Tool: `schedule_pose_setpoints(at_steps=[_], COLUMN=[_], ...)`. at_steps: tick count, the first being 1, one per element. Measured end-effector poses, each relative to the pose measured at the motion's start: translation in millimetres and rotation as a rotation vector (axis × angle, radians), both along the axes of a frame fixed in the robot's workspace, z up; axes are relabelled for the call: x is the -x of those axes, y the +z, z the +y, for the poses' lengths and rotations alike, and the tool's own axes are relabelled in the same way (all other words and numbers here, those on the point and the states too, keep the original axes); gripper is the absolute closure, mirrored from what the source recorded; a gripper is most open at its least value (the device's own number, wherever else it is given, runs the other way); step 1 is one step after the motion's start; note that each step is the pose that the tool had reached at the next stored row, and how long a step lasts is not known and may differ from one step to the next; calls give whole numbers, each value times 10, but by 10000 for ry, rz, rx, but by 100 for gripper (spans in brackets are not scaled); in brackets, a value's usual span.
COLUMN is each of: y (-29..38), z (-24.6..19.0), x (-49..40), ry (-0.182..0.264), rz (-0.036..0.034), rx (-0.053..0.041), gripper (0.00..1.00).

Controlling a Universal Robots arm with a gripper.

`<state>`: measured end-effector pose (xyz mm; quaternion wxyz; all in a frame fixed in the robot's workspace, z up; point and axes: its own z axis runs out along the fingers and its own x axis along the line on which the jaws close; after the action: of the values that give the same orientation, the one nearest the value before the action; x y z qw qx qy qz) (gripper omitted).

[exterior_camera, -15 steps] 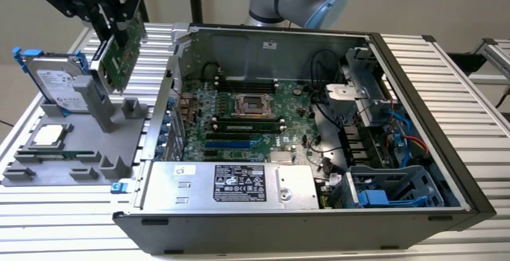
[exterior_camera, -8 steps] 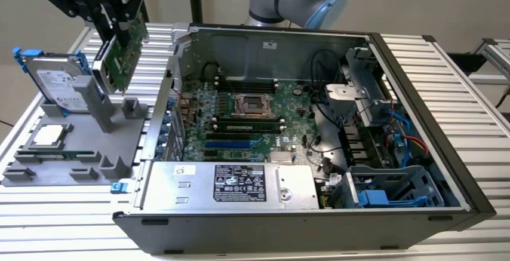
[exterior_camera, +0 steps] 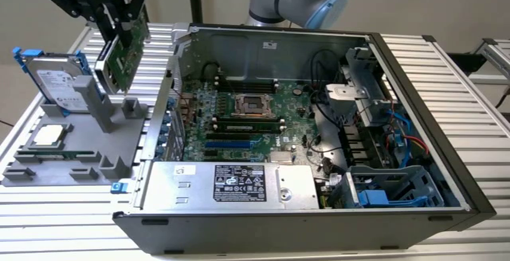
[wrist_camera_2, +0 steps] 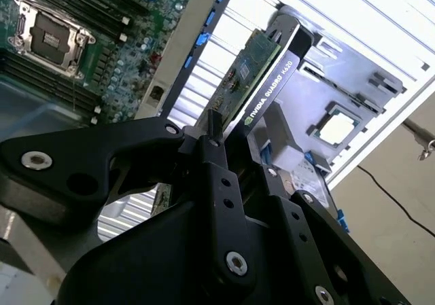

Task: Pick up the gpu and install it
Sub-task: 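Pick up the gpu and move the gpu toward the slot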

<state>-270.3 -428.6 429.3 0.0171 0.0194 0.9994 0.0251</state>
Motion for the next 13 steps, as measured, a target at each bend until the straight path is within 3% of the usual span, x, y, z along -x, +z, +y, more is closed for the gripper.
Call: schedule_pose_setpoints(at_steps=[13], y=[0], z=[0], x=[-48], ry=[1], rz=[0], rx=[1], gripper=[100])
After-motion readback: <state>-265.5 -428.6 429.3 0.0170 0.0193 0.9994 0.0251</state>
